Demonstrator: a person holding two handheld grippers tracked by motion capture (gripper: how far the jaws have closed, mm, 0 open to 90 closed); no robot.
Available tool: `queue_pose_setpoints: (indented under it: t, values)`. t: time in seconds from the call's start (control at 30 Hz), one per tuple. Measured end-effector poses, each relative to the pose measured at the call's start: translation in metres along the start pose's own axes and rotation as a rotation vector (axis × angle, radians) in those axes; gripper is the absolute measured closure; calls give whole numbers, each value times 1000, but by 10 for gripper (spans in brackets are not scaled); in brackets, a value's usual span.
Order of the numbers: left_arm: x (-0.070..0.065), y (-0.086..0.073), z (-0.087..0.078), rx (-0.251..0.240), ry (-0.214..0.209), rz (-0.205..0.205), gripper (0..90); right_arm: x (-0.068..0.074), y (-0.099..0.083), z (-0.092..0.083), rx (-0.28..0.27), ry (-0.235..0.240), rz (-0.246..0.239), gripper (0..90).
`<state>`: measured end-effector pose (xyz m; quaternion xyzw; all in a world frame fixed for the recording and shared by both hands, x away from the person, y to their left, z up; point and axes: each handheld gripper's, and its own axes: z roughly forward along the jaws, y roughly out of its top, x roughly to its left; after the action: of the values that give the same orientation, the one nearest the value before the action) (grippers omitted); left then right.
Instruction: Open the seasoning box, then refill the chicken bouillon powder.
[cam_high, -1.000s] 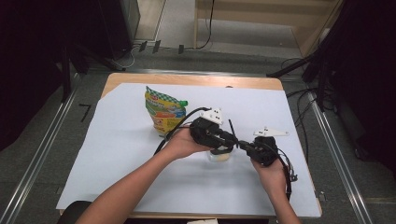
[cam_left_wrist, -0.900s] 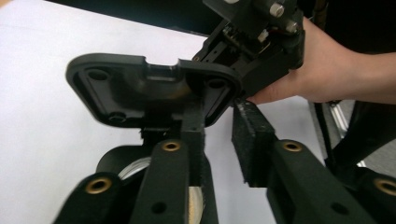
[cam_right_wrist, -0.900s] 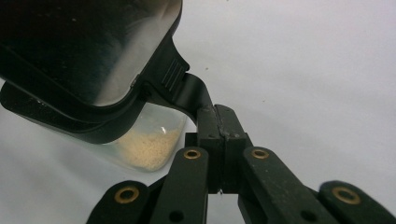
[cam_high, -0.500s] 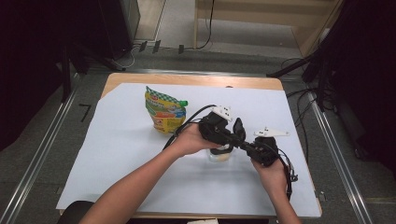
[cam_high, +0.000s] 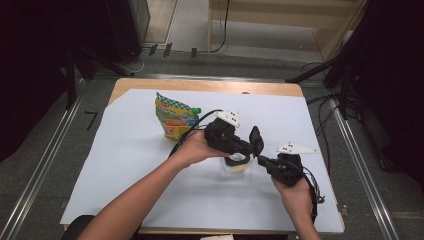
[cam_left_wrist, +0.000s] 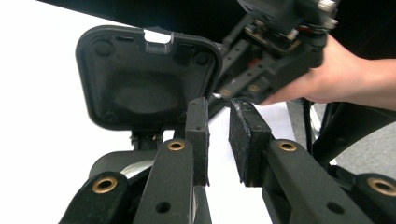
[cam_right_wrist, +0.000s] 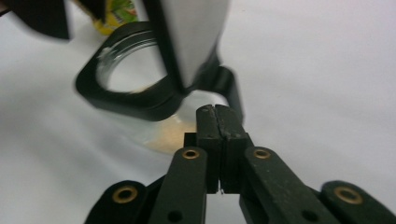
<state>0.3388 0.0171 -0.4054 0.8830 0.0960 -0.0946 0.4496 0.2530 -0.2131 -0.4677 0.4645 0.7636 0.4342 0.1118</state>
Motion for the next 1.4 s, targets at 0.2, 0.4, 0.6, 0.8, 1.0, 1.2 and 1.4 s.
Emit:
queue_pose_setpoints:
  t: [0.2, 0.4, 0.6, 0.8, 1.0, 1.2, 1.4]
  values:
    - [9, -9, -9, 38, -51, -93, 671, 21, -7, -1, 26, 32, -28, 883]
    - [5, -22, -25, 29, 17, -96, 579, 34, -9, -2, 21, 95, -56, 777]
    - [2, -32, -41, -3, 29, -108, 558, 47, -13, 4, 48, 147, -108, 687]
    - [3, -40, -56, -13, 24, -130, 511, 60, -11, 11, 43, 206, -133, 622]
    - [0, -51, -71, 4, 56, -144, 484, 68, -11, 19, 59, 244, -139, 575]
    - [3, -61, -90, -31, 76, -166, 457, 76, -9, 28, 76, 280, -169, 510]
    - [6, -68, -107, -40, 114, -184, 453, 80, -7, 34, 82, 289, -192, 489]
